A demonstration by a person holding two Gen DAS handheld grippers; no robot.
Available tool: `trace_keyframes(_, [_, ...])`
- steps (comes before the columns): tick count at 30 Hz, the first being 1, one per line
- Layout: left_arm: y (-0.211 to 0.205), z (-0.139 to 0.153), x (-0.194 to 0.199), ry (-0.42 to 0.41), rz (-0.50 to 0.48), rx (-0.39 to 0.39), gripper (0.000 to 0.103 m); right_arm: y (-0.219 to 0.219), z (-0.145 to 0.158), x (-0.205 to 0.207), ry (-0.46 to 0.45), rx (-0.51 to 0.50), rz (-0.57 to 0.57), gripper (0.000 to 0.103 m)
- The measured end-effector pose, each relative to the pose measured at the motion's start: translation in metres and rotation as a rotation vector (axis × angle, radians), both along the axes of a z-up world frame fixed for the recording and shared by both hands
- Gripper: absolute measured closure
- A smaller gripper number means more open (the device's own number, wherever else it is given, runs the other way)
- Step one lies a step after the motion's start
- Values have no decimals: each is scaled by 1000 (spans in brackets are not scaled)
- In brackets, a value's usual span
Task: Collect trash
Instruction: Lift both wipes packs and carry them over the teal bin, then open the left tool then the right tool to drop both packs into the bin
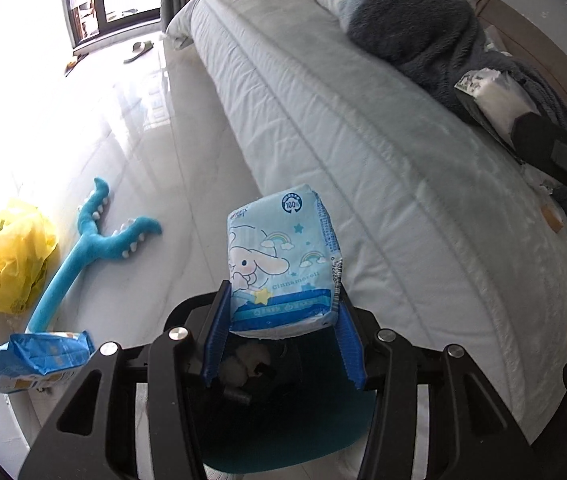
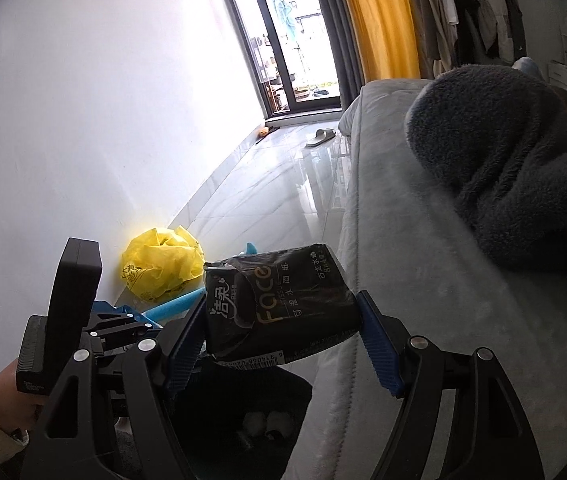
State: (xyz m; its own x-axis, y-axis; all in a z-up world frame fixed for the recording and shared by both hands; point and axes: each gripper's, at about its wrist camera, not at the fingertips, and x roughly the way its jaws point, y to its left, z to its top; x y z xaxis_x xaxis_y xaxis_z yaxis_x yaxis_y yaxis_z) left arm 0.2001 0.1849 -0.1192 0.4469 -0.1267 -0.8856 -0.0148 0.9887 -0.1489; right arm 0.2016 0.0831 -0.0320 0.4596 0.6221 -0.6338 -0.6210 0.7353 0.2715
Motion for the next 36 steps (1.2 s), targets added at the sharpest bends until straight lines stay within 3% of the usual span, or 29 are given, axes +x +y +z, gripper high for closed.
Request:
trace_keyframes(15, [37,-66,-34,234,8,-46,51,46,-16,-14,34,-27,72,29])
trace_keyframes(21, [46,-82,-46,299,1,-99,50,59,-30,-12,62,-50,94,29])
trace_keyframes(23, [51,-86,-50,318,-1,-110,48,67,-37,-12,71,-70,104,29])
trace_keyframes(25, [53,-89,-54,335,-6,-119,38,73,-44,-12,85,-87,115,29])
trace_keyframes(27, [55,-89,-56,335,-5,-119,31,80,-51,-14,100,-109,129,29])
trace_keyframes(36, [79,-70,-60,256,49,-127,25,104,-88,-18,156,-208,167,29])
